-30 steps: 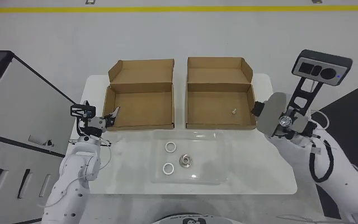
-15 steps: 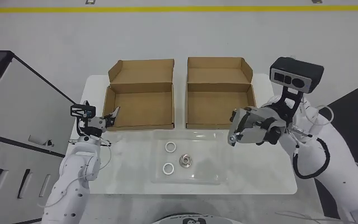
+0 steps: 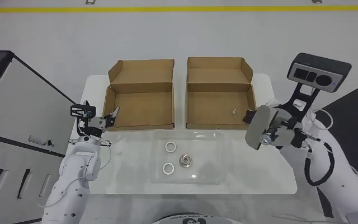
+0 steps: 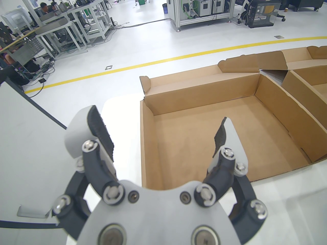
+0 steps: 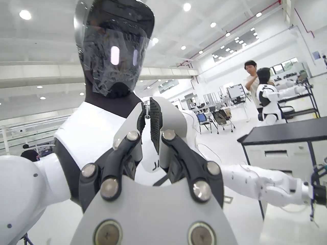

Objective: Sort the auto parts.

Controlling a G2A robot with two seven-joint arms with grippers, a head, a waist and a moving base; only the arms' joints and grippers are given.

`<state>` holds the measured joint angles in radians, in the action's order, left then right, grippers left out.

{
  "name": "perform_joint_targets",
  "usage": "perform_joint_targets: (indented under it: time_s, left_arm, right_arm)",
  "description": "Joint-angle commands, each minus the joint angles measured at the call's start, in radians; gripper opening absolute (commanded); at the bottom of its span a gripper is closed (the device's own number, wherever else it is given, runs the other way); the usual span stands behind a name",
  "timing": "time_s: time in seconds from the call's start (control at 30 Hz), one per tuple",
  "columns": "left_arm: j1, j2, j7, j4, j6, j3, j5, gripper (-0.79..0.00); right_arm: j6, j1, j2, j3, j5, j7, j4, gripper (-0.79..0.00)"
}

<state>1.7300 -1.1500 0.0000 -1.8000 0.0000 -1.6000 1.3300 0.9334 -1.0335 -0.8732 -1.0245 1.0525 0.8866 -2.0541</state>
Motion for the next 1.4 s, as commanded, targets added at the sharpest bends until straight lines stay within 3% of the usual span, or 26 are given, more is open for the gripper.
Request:
perform_joint_targets:
  time_s: [0.0, 0.17, 0.57, 1.37]
  left_arm:
    - [0.000, 0.000, 0.000, 0.000, 0.000, 0.000, 0.000, 0.000]
    - [0.000, 0.000, 0.000, 0.000, 0.000, 0.000, 0.000, 0.000]
    - [0.000, 0.000, 0.000, 0.000, 0.000, 0.000, 0.000, 0.000]
    - [0.000, 0.000, 0.000, 0.000, 0.000, 0.000, 0.000, 0.000]
  right_arm:
    - [0.025, 0.000, -0.010, 0.006, 0.030, -0.025, -0.008, -0.785]
    - [0.026, 0.004, -0.028, 0.008, 0.027, -0.026, 0.000, -0.785]
    - [-0.096, -0.010, -0.038, -0.035, -0.101, 0.096, 0.017, -0.785]
    - [-0.055, -0.034, -0.090, -0.033, 0.010, 0.055, -0.022, -0.785]
